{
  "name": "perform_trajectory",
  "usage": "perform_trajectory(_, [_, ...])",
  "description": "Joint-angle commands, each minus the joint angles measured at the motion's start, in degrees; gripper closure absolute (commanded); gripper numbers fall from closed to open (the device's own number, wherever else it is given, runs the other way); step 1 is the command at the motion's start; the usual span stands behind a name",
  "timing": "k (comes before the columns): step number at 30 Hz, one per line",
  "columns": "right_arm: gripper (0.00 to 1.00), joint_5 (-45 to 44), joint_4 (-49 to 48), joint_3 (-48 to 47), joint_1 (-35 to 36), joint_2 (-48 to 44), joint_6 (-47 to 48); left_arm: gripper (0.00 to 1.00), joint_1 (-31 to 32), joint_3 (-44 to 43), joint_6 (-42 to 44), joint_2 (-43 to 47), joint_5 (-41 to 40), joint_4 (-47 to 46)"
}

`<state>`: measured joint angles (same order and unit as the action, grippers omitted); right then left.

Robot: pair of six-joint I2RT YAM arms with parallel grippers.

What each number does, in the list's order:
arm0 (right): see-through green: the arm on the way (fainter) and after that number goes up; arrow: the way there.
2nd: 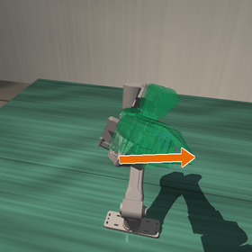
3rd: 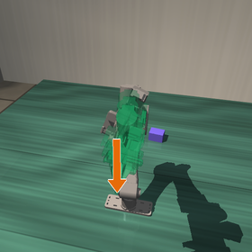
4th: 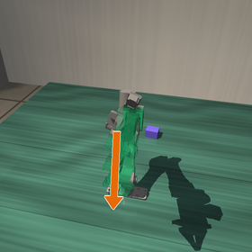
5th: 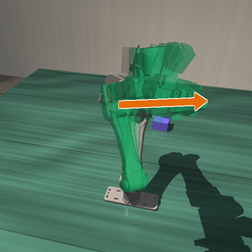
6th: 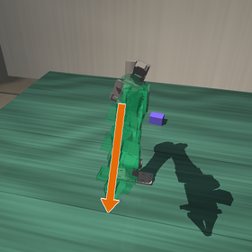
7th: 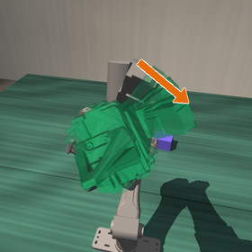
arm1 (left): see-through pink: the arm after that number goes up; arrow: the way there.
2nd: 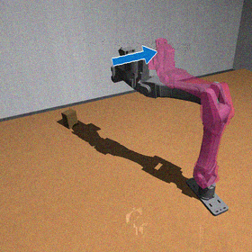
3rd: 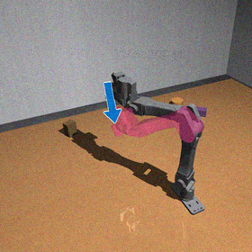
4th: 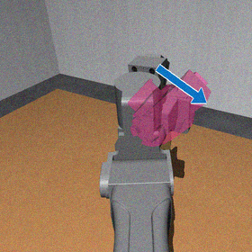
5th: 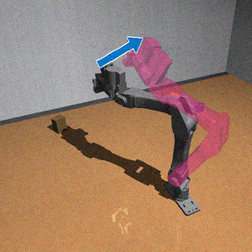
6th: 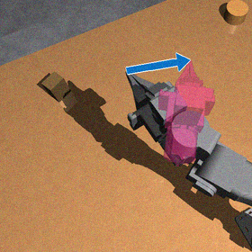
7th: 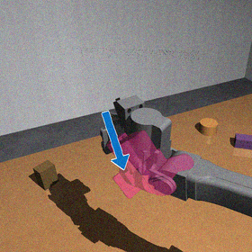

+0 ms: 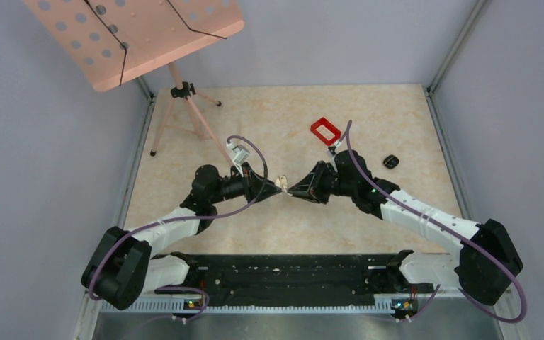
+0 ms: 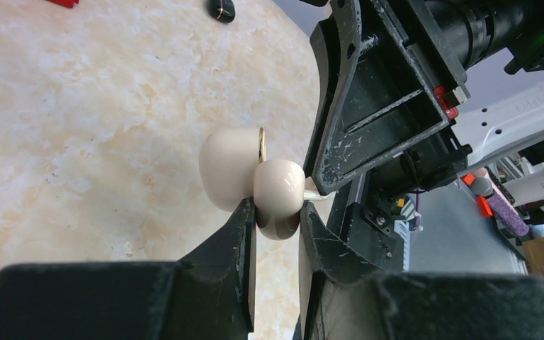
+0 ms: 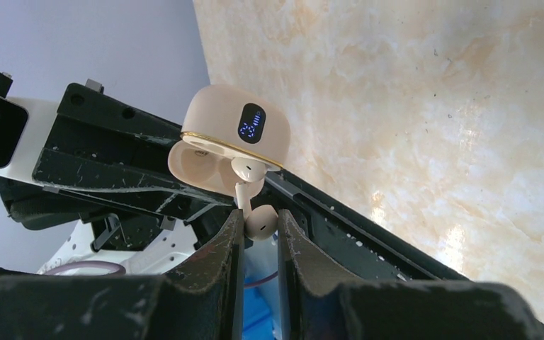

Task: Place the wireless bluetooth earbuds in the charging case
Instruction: Place the earbud in the charging case.

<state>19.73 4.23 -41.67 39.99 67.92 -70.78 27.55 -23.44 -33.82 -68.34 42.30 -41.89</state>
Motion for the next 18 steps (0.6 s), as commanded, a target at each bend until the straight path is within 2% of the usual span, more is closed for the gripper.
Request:
perform_trajectory(1, [1.00,-0.86,-3.09,-3.03,-0.36,-0.25,-0.35,1.00,0.40,0.33,2.79,2.11,-0.90,-0.21])
perform_trajectory(18, [1.00,-2.44,-1.95,-5.26,-1.01,0.72,-0.55,1.00,2.64,0.01,6.89,4.18,-2.62,3.18])
